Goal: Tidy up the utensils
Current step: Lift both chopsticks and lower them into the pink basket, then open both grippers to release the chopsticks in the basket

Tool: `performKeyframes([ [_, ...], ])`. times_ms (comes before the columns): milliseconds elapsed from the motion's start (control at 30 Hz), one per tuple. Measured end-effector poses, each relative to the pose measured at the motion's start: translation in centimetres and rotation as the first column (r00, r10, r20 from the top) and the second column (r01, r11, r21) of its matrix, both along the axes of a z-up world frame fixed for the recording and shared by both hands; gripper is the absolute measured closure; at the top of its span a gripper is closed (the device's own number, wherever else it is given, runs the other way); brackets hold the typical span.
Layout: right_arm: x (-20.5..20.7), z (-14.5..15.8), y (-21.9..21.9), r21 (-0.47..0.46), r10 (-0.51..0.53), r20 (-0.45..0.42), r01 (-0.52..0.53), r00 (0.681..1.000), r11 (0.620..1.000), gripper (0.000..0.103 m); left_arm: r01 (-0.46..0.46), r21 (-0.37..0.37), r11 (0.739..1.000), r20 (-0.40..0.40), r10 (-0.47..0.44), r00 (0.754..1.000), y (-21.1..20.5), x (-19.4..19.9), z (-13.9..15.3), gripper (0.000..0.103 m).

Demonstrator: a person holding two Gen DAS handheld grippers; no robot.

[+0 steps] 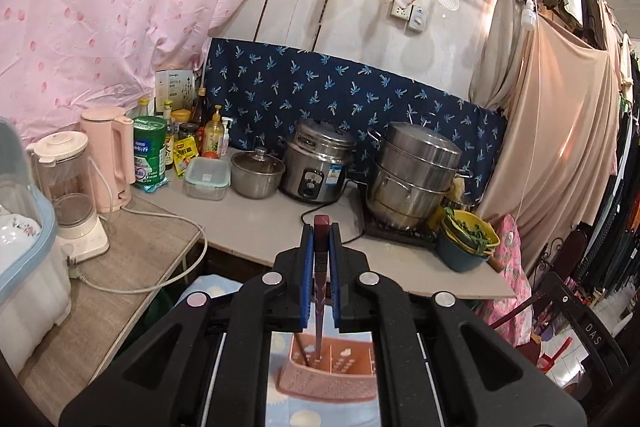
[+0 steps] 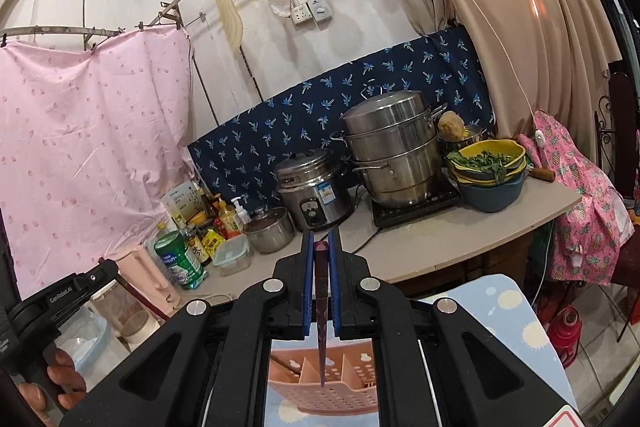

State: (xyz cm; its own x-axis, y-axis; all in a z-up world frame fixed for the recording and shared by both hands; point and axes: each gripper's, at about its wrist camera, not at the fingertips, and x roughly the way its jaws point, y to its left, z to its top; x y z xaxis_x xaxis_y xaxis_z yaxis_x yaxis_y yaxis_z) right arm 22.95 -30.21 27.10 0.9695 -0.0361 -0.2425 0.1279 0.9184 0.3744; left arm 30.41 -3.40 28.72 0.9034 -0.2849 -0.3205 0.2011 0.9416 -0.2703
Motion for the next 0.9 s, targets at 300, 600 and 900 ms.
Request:
performKeyframes([
  [300,4.4,-4.1,-0.3,-0.002,-0.006,-0.088,0.006,0.996,1.0,0.096,0.004,0.035,0.999,-0.08,-0.001,0.997,-1.4,3.4,-3.8,0.096],
  [600,6.1,-7.6,0.0,-0.011,0.01,-0.169,-0.012,0.986,1.0,0.095,0.018,0.058,0.998,-0.16,-0.009,0.987,-2.0,5.1,-7.7,0.095],
  [900,4.6,-7.2,0.9,-0.05,-0.001,-0.151,-0.007,0.989,0.999,0.075,0.004,0.078,0.997,-0.159,0.008,0.987,-1.8,4.5,-8.2,0.071],
])
